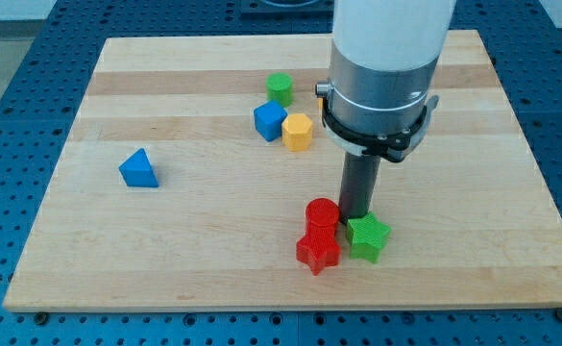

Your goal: Keep your arm vertically above the yellow heart

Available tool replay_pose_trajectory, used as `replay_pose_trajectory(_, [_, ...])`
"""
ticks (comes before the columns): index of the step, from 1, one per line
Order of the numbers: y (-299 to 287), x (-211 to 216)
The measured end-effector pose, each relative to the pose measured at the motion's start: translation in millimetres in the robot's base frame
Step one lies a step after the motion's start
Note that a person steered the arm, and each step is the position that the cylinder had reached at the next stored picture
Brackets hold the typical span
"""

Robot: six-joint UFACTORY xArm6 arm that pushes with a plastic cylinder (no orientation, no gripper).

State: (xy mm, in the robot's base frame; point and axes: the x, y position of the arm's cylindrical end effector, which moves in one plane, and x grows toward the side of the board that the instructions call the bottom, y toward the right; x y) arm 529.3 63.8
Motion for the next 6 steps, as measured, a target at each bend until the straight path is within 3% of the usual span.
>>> replay_pose_trajectory(1, [1.8,-25.1])
replay_pose_trajectory(3, [116.9,-101.2])
replay_pose_trajectory(4, [116.9,-177.0])
replay_pose_trajectory(5, [74.0,-233.5])
replay_pose_trajectory(6, [14.2,-242.6])
